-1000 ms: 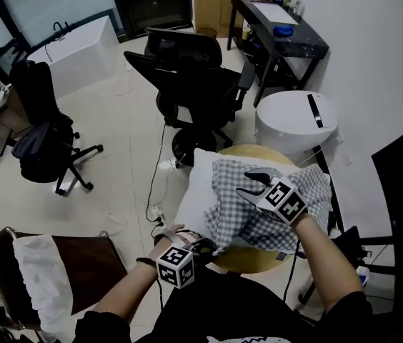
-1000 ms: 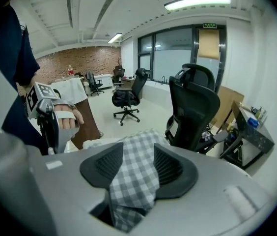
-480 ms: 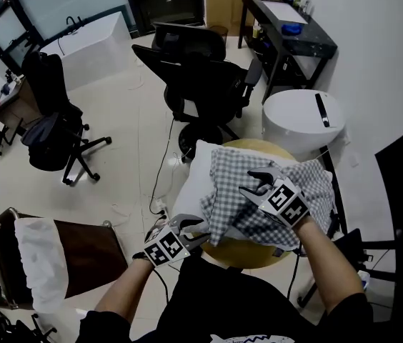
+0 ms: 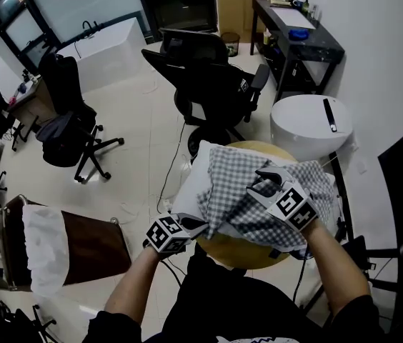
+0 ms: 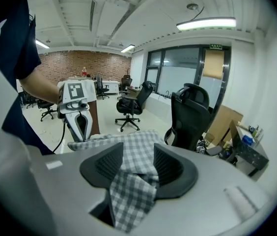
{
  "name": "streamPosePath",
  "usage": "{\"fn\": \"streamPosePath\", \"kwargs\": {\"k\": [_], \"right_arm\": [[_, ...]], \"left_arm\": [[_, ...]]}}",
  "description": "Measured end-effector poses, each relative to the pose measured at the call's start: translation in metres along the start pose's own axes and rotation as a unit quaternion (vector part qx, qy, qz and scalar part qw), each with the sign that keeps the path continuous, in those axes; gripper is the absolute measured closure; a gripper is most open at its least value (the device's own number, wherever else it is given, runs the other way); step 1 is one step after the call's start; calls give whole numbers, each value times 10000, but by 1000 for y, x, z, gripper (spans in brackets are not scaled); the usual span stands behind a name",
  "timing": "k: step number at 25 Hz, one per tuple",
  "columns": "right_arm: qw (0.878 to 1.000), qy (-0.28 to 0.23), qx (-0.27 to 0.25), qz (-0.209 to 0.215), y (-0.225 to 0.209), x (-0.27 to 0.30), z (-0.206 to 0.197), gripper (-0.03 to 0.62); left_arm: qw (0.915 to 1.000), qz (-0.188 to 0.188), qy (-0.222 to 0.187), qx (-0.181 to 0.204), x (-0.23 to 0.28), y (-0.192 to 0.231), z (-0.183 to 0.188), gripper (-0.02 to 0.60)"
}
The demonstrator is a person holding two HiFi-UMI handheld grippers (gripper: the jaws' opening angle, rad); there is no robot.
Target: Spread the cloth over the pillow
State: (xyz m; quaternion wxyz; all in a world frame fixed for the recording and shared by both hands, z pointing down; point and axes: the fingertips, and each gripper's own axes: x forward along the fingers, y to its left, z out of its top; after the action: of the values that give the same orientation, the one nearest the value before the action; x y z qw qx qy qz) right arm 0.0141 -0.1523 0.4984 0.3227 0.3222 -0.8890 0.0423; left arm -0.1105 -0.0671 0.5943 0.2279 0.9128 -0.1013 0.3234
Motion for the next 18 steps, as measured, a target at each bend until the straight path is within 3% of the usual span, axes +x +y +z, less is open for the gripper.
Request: {"fn": "streamPosePath", "kwargs": {"k": [4, 8, 13, 18], "right_arm": [[10000, -48, -35, -20, -11, -1, 7, 390], [9999, -41, -71, -68, -29, 8, 24, 390], [9998, 89, -35, -180, -57, 31, 46, 390], [9984, 535, 140, -93, -77, 72, 42, 390]], "left_arm": [[9968, 715, -81, 356, -36, 17, 10, 579], [9912, 1163, -89, 633, -80, 37, 15, 579], [9877, 1360, -108, 765, -120, 66, 15, 580], [9899, 1222, -30, 717, -145, 89, -4, 580]]}}
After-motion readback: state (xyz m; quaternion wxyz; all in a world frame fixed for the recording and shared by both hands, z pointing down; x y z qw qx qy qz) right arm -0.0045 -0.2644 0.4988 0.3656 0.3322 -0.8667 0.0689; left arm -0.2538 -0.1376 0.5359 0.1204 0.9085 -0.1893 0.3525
